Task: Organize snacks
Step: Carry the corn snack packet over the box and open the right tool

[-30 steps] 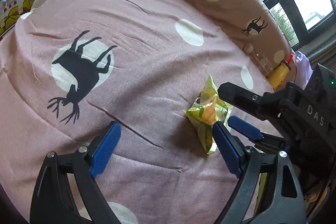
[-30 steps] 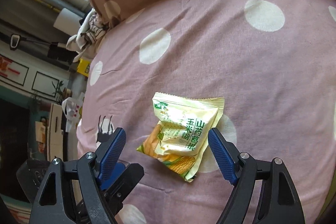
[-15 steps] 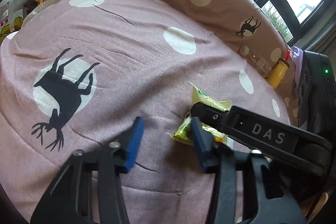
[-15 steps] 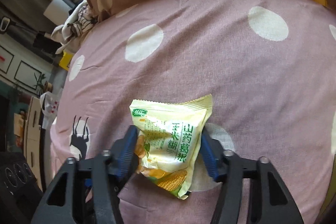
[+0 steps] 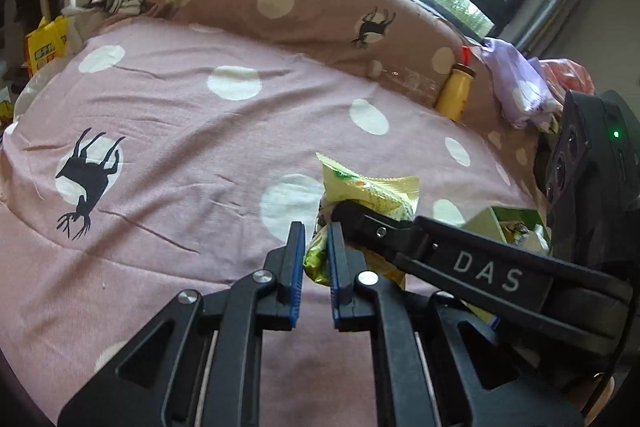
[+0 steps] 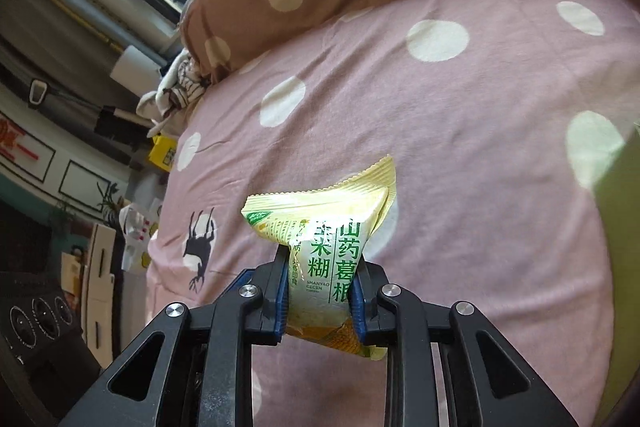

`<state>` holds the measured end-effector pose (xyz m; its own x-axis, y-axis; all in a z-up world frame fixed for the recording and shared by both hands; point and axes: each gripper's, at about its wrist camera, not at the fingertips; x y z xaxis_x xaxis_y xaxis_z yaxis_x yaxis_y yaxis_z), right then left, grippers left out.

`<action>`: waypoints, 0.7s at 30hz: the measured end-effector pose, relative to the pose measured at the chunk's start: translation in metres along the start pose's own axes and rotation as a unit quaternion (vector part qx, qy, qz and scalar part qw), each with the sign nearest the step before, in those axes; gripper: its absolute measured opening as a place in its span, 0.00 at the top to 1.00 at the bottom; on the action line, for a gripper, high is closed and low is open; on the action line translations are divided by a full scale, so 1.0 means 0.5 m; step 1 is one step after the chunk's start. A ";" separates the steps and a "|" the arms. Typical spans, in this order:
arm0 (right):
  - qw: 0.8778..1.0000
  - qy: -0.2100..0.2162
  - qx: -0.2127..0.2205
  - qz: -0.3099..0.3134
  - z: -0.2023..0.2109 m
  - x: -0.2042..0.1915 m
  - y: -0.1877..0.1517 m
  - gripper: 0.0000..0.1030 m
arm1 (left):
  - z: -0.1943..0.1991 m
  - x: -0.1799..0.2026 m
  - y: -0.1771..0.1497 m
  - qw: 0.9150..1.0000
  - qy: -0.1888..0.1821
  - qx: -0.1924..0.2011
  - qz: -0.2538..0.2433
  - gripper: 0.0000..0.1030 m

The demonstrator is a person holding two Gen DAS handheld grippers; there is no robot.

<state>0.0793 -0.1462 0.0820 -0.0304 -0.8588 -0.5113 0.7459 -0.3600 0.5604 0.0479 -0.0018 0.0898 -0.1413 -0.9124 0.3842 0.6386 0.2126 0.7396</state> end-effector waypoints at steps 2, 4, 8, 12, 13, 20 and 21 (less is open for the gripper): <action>1.000 -0.003 0.027 -0.008 0.059 0.011 -0.007 0.74 | 0.032 0.044 -0.010 0.999 -0.021 0.008 -0.024 0.92; 0.998 -0.009 0.052 -0.018 0.115 0.027 -0.015 0.74 | 0.060 0.085 -0.021 0.998 -0.045 0.010 -0.048 0.92; 0.993 -0.023 0.102 -0.047 0.223 0.070 -0.044 0.74 | 0.104 0.164 -0.050 0.991 -0.093 0.011 -0.093 0.92; 0.987 -0.048 0.137 -0.076 0.297 0.127 -0.063 0.74 | 0.112 0.245 -0.083 0.981 -0.139 -0.005 -0.135 0.92; 0.984 -0.058 0.145 -0.083 0.312 0.144 -0.065 0.74 | 0.109 0.266 -0.091 0.979 -0.148 -0.009 -0.142 0.92; 0.972 -0.101 0.176 -0.119 0.374 0.245 -0.062 0.74 | 0.055 0.380 -0.128 0.967 -0.186 -0.030 -0.171 0.91; 0.971 -0.106 0.174 -0.124 0.374 0.258 -0.062 0.74 | 0.048 0.392 -0.135 0.967 -0.185 -0.034 -0.174 0.91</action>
<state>-0.0719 -0.3139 0.1205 -0.3436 -0.7726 -0.5339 0.4298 -0.6349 0.6421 -0.0408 -0.1865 0.1283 -0.6095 -0.7341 0.2994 0.5498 -0.1193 0.8267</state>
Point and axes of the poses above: each gripper's, at about its wrist camera, not at the fingertips, and z roughly against the way its jaws point, x to its right, y to its top, and after that the axes turned 11 degrees about x, right-handed
